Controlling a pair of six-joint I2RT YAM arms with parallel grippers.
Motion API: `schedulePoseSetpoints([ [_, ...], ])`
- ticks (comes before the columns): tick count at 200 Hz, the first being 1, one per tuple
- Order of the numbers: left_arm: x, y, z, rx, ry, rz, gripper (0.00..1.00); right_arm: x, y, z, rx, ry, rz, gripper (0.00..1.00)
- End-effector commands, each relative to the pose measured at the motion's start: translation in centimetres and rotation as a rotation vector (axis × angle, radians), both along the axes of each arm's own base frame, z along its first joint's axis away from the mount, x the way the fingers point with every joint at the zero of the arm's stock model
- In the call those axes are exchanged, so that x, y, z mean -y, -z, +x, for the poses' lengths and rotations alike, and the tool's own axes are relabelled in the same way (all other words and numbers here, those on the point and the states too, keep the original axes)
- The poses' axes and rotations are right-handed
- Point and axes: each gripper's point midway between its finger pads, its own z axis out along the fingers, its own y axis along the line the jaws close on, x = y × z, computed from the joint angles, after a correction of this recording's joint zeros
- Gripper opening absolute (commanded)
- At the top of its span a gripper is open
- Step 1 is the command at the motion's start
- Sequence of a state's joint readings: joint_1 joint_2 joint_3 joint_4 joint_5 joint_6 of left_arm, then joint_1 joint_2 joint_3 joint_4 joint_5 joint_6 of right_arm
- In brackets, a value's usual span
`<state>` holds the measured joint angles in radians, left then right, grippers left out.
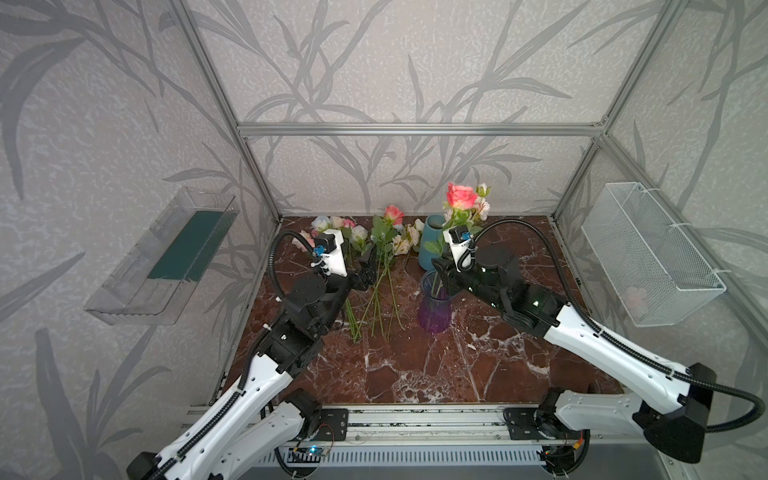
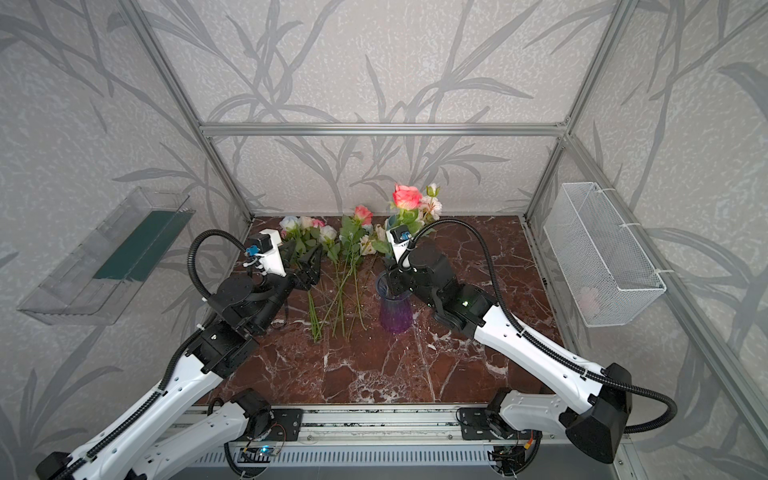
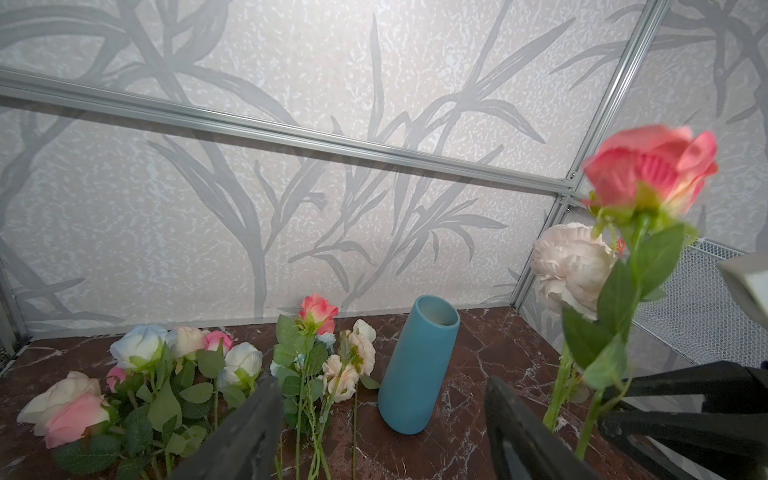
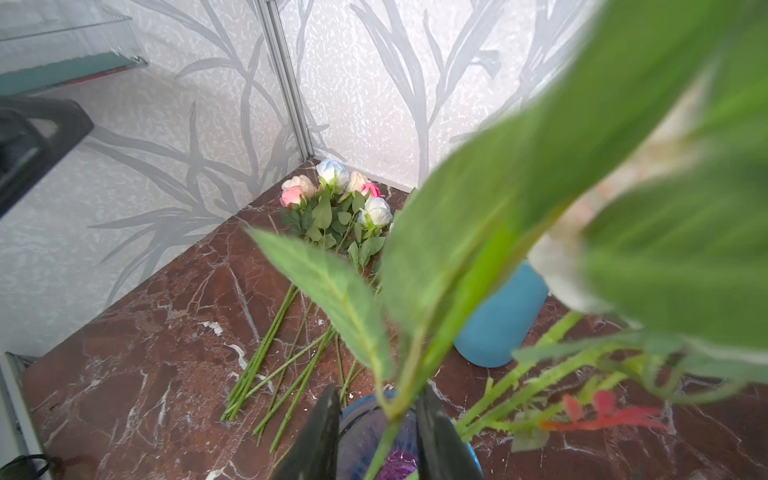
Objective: Arrange the flowers into the vase
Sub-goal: 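Lower the pink rose stem into the glass vase with the right gripper, then open right gripper and withdraw while left gripper reaches to the rose stems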
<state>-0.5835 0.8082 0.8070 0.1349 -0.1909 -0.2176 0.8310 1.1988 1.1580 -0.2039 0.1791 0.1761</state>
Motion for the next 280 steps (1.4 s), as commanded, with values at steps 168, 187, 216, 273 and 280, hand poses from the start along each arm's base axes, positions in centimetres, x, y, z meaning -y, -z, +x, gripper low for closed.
schedulePoseSetpoints([
  [168,1.9,9.0,6.9,-0.403,-0.109,0.224,0.77,6.3,-2.1,-5.8,0.107,0.053,0.069,0.38],
  [187,3.1,13.6,8.1,-0.624,-0.079,0.325,0.72,7.6,-1.4,-5.6,0.132,0.111,0.085,0.38],
  [216,3.0,20.0,9.6,-0.926,-0.128,0.398,0.46,9.0,0.2,-5.4,0.15,0.18,0.1,0.26],
  [273,0.4,28.0,11.6,-1.257,-0.172,0.287,0.38,8.4,3.0,-5.4,0.073,0.153,0.031,0.25],
  [280,0.3,28.7,11.8,-1.28,-0.17,0.291,0.36,8.1,3.2,-5.5,0.067,0.143,0.029,0.25],
])
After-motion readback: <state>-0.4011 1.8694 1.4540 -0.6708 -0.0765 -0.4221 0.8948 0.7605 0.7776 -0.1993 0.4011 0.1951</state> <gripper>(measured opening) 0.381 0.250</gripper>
